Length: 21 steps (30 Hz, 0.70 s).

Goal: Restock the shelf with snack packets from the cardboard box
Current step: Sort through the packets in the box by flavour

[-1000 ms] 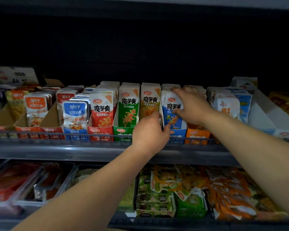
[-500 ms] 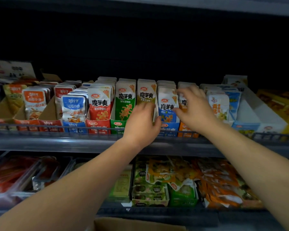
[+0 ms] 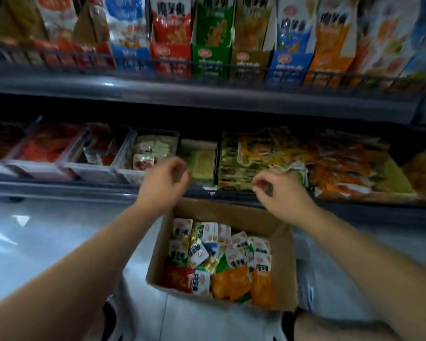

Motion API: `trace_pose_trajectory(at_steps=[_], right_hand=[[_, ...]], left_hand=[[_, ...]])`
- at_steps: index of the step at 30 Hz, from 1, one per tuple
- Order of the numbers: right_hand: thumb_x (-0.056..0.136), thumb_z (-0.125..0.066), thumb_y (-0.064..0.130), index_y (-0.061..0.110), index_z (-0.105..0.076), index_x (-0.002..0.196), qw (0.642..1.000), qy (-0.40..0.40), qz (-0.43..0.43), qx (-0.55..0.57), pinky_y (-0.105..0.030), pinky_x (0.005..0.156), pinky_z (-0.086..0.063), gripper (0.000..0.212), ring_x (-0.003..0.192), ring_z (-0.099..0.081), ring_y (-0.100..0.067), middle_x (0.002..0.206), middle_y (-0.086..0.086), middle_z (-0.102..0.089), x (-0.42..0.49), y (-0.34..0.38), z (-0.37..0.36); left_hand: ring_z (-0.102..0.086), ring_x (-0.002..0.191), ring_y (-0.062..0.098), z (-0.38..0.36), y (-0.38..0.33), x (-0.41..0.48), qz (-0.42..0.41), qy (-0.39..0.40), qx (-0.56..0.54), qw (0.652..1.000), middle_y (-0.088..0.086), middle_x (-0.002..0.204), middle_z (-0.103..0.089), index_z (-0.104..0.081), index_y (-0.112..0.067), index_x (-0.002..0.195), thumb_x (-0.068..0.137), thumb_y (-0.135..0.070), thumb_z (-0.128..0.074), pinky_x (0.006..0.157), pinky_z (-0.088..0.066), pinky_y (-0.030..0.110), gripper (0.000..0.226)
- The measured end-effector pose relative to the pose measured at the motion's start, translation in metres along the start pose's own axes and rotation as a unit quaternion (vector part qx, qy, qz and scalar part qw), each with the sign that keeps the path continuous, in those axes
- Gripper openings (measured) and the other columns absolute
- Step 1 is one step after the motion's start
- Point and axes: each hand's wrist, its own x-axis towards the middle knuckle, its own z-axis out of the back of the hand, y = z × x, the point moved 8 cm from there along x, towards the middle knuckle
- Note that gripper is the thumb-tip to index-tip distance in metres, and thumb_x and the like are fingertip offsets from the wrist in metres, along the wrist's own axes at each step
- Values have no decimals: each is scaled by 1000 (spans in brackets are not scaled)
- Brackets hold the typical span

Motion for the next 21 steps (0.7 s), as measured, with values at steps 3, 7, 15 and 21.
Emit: trace_pose_trajectory(at_steps=[3, 7, 15, 21], right_hand=[[98, -60, 25, 22, -65, 111, 992, 112, -63, -9, -34, 82, -52, 15, 92, -60, -15, 101, 5, -61, -21, -36, -79], [97, -59, 23, 21, -64, 116, 968, 221, -116, -34, -32, 78, -52, 19, 90, -61, -16, 108, -1, -67, -49, -80, -162], [95, -64, 21, 30, -42, 148, 898, 400, -165, -78, -38, 106, -45, 59, 133, -47, -22, 154, -3, -41, -77, -141, -243], [95, -60, 15, 25, -25, 156, 882, 409, -206, -110, -40, 110, -41, 71, 140, -40, -30, 159, -10, -32, -78, -159, -267]], left_hand=[[-63, 104, 23, -23, 57, -37, 63, 30, 12, 997, 2, 110, -63, -71, -16, 109, 96, -29, -67, 86, -52, 36, 19], [-56, 119, 24, -53, 109, -74, 142, 67, -1, 988, 2, 130, -58, -72, -25, 111, 94, -40, -64, 96, -49, 38, 24], [-30, 142, 11, -100, 130, -120, 135, 110, -36, 984, -12, 162, -23, -65, -24, 128, 98, -33, -64, 111, -31, 33, 32], [-24, 151, 19, -106, 135, -121, 107, 112, -11, 988, -16, 164, -18, -65, -25, 129, 94, -46, -57, 113, -32, 39, 42]])
